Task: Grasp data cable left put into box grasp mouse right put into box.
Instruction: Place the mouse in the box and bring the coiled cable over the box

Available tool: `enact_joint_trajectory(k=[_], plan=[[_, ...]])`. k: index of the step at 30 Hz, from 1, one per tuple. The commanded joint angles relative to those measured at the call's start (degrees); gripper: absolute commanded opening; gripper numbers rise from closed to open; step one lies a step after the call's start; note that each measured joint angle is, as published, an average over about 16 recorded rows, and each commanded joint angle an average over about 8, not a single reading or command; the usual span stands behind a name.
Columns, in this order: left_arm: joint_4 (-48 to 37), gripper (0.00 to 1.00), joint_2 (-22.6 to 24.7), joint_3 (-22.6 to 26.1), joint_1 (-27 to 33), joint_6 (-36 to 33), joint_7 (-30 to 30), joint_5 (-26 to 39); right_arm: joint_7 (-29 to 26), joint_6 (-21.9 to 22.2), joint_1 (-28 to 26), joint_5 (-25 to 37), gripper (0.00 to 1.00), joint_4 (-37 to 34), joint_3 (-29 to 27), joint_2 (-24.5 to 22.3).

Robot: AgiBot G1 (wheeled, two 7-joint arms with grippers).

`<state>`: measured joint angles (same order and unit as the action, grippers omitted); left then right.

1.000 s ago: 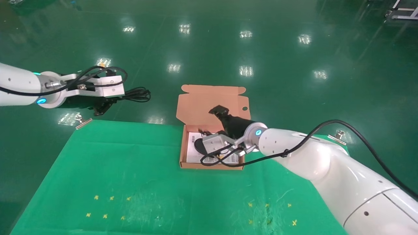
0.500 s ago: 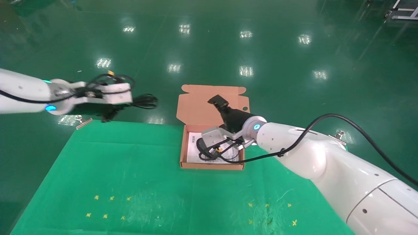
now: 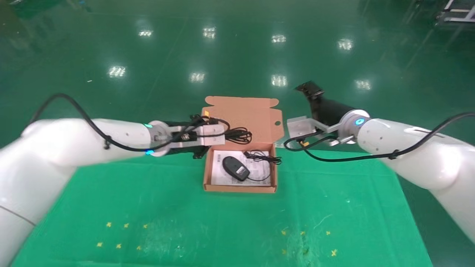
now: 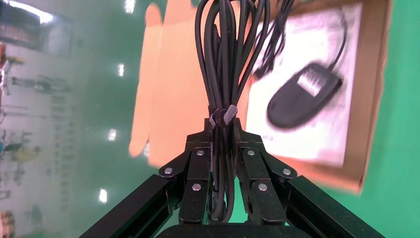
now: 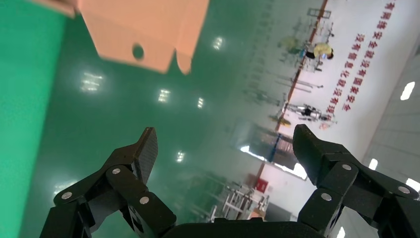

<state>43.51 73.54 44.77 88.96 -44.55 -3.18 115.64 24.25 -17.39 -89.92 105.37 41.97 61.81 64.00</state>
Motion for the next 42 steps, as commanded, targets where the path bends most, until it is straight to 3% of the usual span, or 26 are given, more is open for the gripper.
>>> enact_joint_trajectory(k=[1, 5, 6, 13, 14, 32, 42], plan=[[-3.1, 0.00, 2.5, -0.1, -0.5, 2.2, 2.7, -0.9, -0.8, -0.3, -0.3, 0.4, 1.00, 1.6, -0.3, -2.3], [-6.2, 0.00, 4.5, 1.5, -0.9, 5.2, 7.0, -4.7, -3.8, -1.2, -0.5, 2.4, 1.00, 5.2, -0.7, -5.5], [-6.6, 0.05, 4.7, 2.2, -1.0, 5.9, 7.8, -5.8, -4.6, -1.4, -0.4, 3.0, 1.00, 6.0, -0.8, -6.0], [-7.8, 0.93, 5.3, 6.1, -1.0, 8.9, 10.0, -10.7, -8.0, -2.1, -0.2, 6.1, 1.00, 9.0, -1.0, -7.7], [-7.9, 1.00, 5.4, 6.3, -1.0, 9.0, 10.1, -10.9, -8.1, -2.2, -0.2, 6.2, 1.00, 9.2, -1.0, -7.8], [-6.7, 1.00, 4.4, 5.6, -0.7, 8.7, 9.7, -10.6, -7.7, -2.2, -0.2, 5.8, 1.00, 8.7, -1.1, -7.4], [-6.0, 1.00, 3.7, 4.1, 5.5, 17.2, 10.7, -11.7, -6.1, -2.1, -4.7, 7.5, 1.00, 9.8, -1.6, -7.4]])
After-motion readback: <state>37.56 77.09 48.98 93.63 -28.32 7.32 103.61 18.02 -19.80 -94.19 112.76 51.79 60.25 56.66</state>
